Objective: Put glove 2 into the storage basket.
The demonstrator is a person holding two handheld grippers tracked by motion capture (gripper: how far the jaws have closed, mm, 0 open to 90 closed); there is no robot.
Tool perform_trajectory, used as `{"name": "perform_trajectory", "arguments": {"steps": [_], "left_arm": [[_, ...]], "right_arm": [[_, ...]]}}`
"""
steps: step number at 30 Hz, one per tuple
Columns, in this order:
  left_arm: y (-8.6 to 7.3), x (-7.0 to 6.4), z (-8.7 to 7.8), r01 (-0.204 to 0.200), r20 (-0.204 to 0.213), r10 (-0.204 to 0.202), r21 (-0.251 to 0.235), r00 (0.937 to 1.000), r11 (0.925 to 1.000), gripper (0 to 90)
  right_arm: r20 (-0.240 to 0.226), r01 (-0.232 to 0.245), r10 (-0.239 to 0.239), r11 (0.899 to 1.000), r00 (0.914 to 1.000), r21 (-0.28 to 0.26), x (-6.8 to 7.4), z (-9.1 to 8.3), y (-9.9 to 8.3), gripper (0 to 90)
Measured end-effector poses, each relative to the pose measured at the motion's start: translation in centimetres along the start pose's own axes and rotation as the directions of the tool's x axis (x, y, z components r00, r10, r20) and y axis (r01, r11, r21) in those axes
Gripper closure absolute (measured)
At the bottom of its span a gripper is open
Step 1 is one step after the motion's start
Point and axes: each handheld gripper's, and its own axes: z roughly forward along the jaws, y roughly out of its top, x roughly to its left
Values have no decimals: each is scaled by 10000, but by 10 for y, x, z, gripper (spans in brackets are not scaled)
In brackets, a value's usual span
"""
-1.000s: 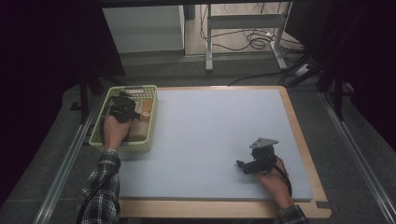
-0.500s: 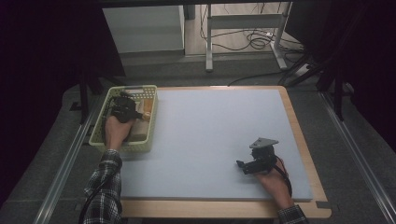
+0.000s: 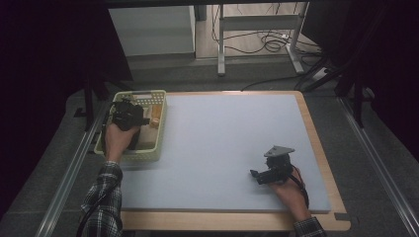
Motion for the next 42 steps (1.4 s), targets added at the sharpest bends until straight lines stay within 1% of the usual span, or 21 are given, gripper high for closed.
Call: {"name": "perform_trajectory", "arguments": {"steps": [6,9,12,15,17,22,27,31,32,37,42], "left_arm": [[-3,2,-7,53,156,-47,-385,9999,9992,178],[-5,2,-11,-9,157,17,-511,9999,9987,144],[-7,3,-14,-67,114,73,-536,9999,9985,116],[-9,3,-18,-51,218,66,-655,9997,9978,96],[-12,4,-19,18,403,13,-778,9992,9970,87],[-16,2,-25,-179,573,231,-899,9981,9958,64],[-18,-1,-32,-283,863,387,-1175,9955,9927,49],[-20,-6,-38,-440,1038,584,-1365,9929,9897,39],[-20,-8,-39,-528,1086,685,-1416,9917,9885,37],[-21,-17,-44,-955,1093,1138,-1600,9875,9825,31],[-23,-24,-47,-1195,1134,1399,-1704,9836,9781,28]], "right_arm": [[-1,0,0,10000,10000,-2,0,0,0,15],[-1,1,-1,10000,10000,0,0,0,0,15],[-1,0,0,10000,10000,-1,0,0,0,15],[0,-2,2,10000,10000,-3,0,0,0,15],[0,1,-1,10000,10000,-3,0,0,0,15],[1,13,-13,10000,10000,12,0,0,0,15],[8,21,-21,10000,10000,17,0,0,0,15],[11,24,-24,10000,10000,19,0,0,0,15],[9,16,-16,10000,10000,22,0,0,0,15],[16,33,-33,10000,10000,15,0,0,0,15],[11,25,-25,10000,10000,23,0,0,0,15]]}}
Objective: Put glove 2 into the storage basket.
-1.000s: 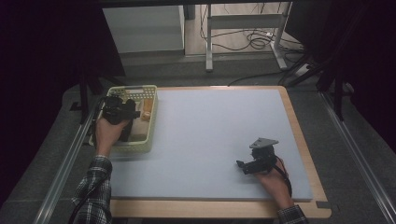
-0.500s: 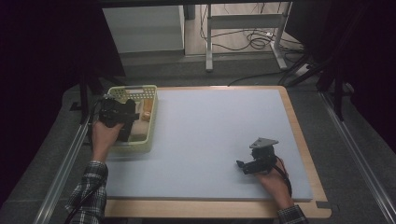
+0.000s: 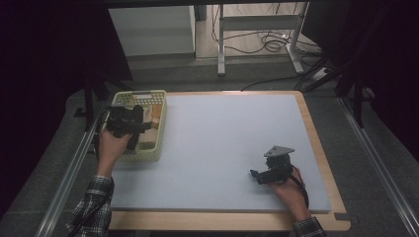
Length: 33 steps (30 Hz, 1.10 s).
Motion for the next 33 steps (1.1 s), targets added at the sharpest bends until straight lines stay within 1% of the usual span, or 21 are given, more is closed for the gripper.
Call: {"name": "perform_trajectory", "arguments": {"steps": [11,19,25,28,33], "left_arm": [[-5,-19,-3,-173,611,198,-400,9979,9991,27],[-7,-35,0,-598,866,637,-470,9942,9971,27],[-8,-50,2,-875,1137,932,-544,9891,9947,27],[-9,-57,3,-1054,1265,1120,-583,9856,9927,27],[-10,-70,6,-1200,1517,1283,-630,9801,9908,27]], "right_arm": [[8,3,-3,10000,10000,-5,0,0,0,15],[13,7,-7,10000,10000,-8,0,0,0,15],[19,0,0,10000,10000,-5,0,0,0,15],[23,6,-6,10000,10000,-6,0,0,0,15],[21,5,-5,10000,10000,-6,0,0,0,15]]}}
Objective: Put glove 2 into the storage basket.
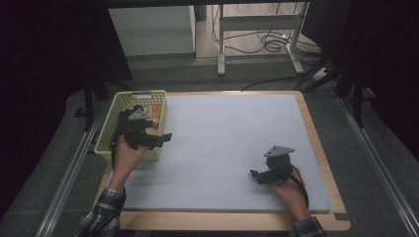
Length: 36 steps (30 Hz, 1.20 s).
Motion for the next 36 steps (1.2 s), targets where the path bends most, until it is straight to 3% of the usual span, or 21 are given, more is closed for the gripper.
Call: {"name": "perform_trajectory", "arguments": {"steps": [17,28,36], "left_arm": [[2,-40,31,-562,989,544,157,9936,9983,25],[6,-76,50,-1068,1720,1040,71,9796,9943,25],[-2,-98,61,-1484,2013,1439,71,9689,9889,24]], "right_arm": [[-2,13,-13,10000,10000,-4,0,0,0,16],[-14,-17,17,10000,10000,9,0,0,0,17],[-7,34,-34,10000,10000,-14,0,0,0,18]]}}
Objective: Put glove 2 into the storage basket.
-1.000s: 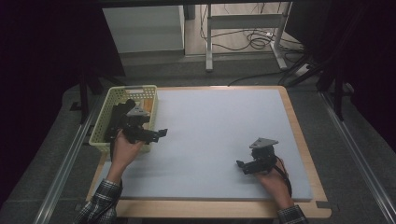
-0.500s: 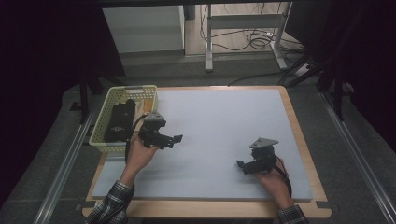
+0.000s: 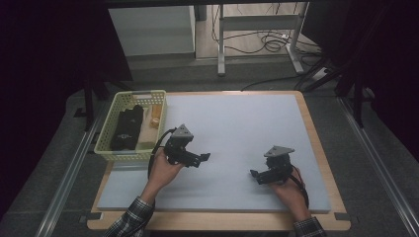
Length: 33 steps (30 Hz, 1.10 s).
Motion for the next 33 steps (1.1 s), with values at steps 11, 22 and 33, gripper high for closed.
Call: {"name": "perform_trajectory", "arguments": {"steps": [11,22,33], "left_arm": [[-26,-9,17,-53,120,50,327,9999,9995,17],[-47,-11,22,-151,-92,160,945,9998,9954,11],[-61,-11,26,-234,-333,282,1375,9990,9902,10]], "right_arm": [[-7,-22,22,10000,10000,-3,0,0,0,18],[-2,-12,12,10000,10000,-6,0,0,0,18],[15,0,0,10000,10000,-12,1,0,0,18]]}}
